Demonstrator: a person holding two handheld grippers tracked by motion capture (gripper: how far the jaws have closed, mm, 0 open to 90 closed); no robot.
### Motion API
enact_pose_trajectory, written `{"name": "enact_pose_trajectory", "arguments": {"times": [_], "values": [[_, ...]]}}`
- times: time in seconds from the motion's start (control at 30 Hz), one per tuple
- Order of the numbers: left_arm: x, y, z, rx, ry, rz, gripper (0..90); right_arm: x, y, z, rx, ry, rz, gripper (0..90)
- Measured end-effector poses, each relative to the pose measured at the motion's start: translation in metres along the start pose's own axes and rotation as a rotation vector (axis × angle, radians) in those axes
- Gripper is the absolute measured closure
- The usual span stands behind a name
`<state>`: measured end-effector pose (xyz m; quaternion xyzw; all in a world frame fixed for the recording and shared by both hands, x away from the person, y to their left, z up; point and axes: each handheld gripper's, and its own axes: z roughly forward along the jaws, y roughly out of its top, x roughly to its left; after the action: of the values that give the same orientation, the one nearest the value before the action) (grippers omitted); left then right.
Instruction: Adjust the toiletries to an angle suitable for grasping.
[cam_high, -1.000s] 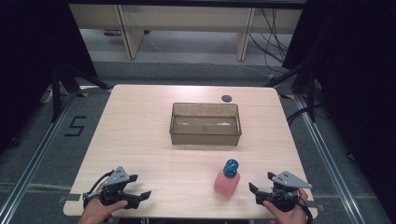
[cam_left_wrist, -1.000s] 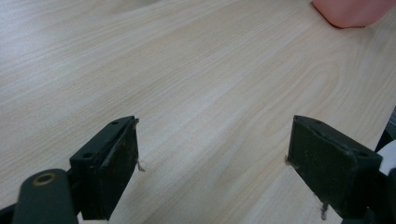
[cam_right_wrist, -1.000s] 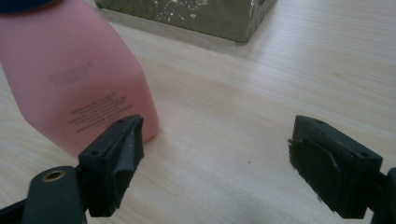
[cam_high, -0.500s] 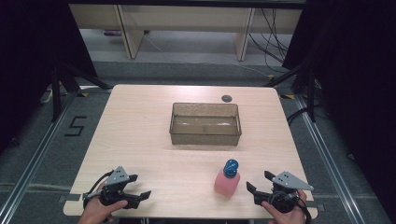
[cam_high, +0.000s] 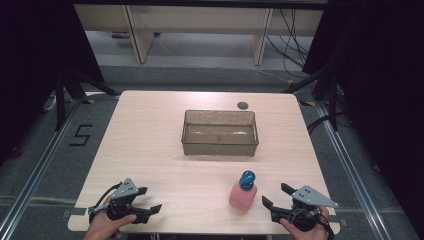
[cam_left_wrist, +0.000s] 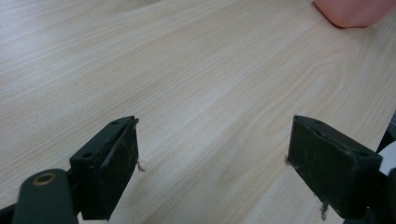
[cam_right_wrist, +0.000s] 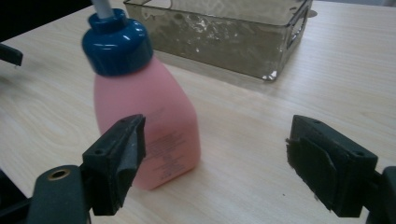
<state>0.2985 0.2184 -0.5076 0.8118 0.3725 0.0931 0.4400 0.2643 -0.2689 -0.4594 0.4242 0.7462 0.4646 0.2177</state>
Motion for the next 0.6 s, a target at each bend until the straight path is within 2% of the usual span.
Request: {"name": "enact_pose_trajectory", "arguments": {"times": [0.13, 0.2, 0.23, 0.33, 0.37, 0.43, 0.5, 0.53, 0.57, 0.6], "values": [[0.001, 0.0, -0.001, 0.014, 0.007, 0.012, 15.7, 0.006, 0.002, -0.002, -0.018, 0.022, -0.006, 21.0], [0.001, 0.0, 0.0, 0.008, 0.002, 0.003, 15.6, 0.008, 0.002, -0.003, -0.026, 0.032, 0.002, 21.2], [0.0, 0.0, 0.001, -0.003, 0.004, 0.0, 15.6, 0.011, 0.003, -0.002, -0.05, 0.055, 0.005, 21.6], [0.0, 0.0, 0.001, -0.003, 0.004, 0.0, 15.6, 0.013, 0.005, -0.002, -0.05, 0.054, -0.002, 21.7], [0.001, 0.0, 0.0, 0.007, 0.002, 0.002, 15.6, 0.014, 0.006, -0.003, -0.045, 0.056, -0.024, 21.7], [0.001, 0.0, 0.0, 0.004, 0.002, 0.001, 15.6, 0.017, 0.007, -0.003, -0.043, 0.066, -0.005, 21.7], [0.0, -0.001, 0.001, 0.0, 0.004, 0.0, 15.6, 0.017, 0.008, -0.002, -0.056, 0.074, -0.025, 21.7], [0.0, -0.001, 0.001, 0.001, 0.004, 0.001, 15.6, 0.019, 0.008, -0.002, -0.058, 0.081, -0.004, 21.8], [0.0, -0.001, 0.001, 0.001, 0.004, 0.001, 15.6, 0.019, 0.008, -0.002, -0.058, 0.081, -0.004, 21.8], [0.0, -0.001, 0.001, 0.001, 0.004, 0.001, 15.6, 0.019, 0.01, -0.001, -0.062, 0.08, -0.035, 21.8]]}}
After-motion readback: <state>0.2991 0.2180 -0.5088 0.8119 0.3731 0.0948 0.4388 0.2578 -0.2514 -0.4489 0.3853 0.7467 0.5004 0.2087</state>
